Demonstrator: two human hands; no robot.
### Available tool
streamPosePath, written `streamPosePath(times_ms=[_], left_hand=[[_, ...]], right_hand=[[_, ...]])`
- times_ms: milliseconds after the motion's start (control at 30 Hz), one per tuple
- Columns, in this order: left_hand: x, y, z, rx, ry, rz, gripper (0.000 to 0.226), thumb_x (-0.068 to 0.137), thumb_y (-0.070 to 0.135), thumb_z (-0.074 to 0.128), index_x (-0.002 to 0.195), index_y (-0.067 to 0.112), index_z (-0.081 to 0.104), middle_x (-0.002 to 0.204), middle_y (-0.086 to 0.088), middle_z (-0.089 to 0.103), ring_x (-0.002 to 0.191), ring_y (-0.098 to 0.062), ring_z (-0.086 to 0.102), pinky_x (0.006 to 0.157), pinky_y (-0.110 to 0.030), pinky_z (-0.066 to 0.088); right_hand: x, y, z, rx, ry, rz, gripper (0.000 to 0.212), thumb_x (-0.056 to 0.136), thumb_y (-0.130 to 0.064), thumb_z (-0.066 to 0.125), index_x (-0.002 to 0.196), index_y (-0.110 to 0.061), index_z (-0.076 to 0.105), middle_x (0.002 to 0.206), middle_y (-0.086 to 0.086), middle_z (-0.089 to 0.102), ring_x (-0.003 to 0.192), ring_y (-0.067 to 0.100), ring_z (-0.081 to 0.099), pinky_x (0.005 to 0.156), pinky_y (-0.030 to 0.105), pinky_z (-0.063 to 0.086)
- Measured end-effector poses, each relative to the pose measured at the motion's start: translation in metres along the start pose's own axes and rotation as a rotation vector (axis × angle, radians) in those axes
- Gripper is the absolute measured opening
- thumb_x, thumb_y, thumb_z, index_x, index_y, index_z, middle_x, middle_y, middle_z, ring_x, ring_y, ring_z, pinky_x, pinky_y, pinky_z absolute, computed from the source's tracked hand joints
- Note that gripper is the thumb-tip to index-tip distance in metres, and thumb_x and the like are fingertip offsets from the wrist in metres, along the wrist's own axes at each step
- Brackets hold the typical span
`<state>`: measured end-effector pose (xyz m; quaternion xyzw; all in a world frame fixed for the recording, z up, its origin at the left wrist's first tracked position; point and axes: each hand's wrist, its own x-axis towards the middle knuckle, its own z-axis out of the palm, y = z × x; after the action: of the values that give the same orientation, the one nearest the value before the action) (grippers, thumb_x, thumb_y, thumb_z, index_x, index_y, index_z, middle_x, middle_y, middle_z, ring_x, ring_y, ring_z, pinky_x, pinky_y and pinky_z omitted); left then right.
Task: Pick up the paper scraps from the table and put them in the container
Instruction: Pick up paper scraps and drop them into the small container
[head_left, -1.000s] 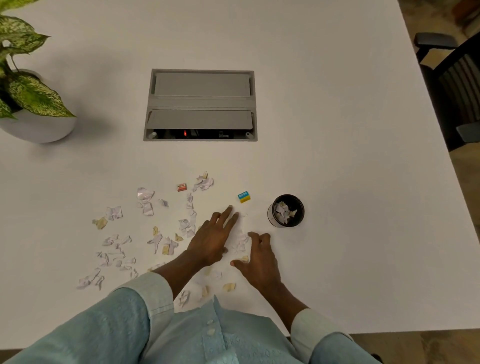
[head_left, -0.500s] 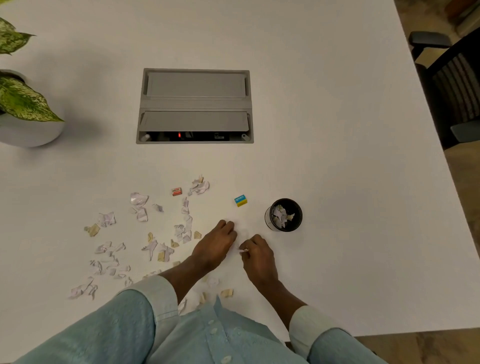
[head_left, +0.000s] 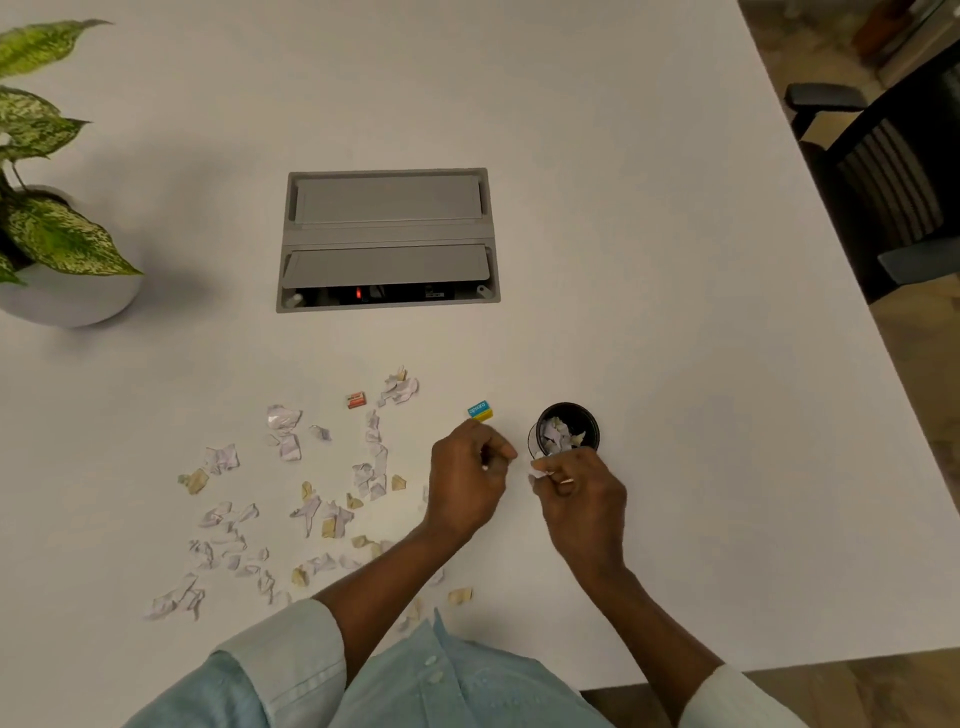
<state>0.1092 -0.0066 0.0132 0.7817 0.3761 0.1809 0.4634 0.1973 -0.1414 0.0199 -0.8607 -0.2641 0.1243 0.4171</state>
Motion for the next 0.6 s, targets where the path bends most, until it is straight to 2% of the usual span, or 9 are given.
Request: streamPosePath(times_ms=[133,267,367,467,600], left_hand=[[0.016,0.035,0.012,-0.067,-0.021,0.062,0.025,0.083,-0.009,0.071,0.08,0.016,0.073,0.082,0.008,0.07,0.076,-0.01,0.067,0.068,-0.028,0.059],[0.029,0.048,0.028,-0.025,-0.07,0.06,0.033,0.079,-0.015,0.062,0.076,0.016,0.073,0.08,0.006,0.07,0.076,-0.009,0.065,0.07,-0.03,0.057],[0.038,0.047,0.039,-0.003,-0.102,0.05,0.032,0.079,-0.015,0.059,0.077,0.013,0.074,0.081,0.002,0.073,0.076,-0.011,0.066,0.072,-0.035,0.058],[0.042,0.043,0.044,0.002,-0.135,-0.013,0.031,0.081,-0.012,0.062,0.081,0.015,0.076,0.085,0.002,0.076,0.077,-0.01,0.069,0.073,-0.036,0.06],[0.043,0.036,0.04,0.007,-0.17,-0.033,0.032,0.078,-0.006,0.06,0.079,0.022,0.076,0.079,0.011,0.077,0.071,-0.007,0.071,0.067,-0.037,0.061]], right_hand=[[0.024,-0.005,-0.018,-0.038,0.152,0.044,0.011,0.081,-0.018,0.086,0.085,-0.02,0.077,0.083,-0.006,0.067,0.068,0.008,0.066,0.061,0.03,0.056],[0.045,0.004,-0.025,-0.11,0.188,0.121,0.011,0.079,-0.017,0.086,0.084,-0.016,0.076,0.083,0.0,0.07,0.068,0.016,0.066,0.064,0.038,0.058],[0.055,0.01,-0.025,-0.167,0.164,0.155,0.011,0.08,-0.014,0.085,0.087,-0.012,0.076,0.084,0.004,0.071,0.069,0.019,0.066,0.063,0.027,0.053],[0.059,0.011,-0.021,-0.198,0.119,0.192,0.012,0.082,-0.011,0.081,0.093,-0.011,0.075,0.087,0.005,0.072,0.068,0.012,0.06,0.061,0.01,0.037],[0.058,0.009,-0.02,-0.176,0.066,0.202,0.016,0.083,-0.003,0.076,0.096,-0.012,0.075,0.095,0.006,0.073,0.073,0.013,0.062,0.066,0.01,0.039]])
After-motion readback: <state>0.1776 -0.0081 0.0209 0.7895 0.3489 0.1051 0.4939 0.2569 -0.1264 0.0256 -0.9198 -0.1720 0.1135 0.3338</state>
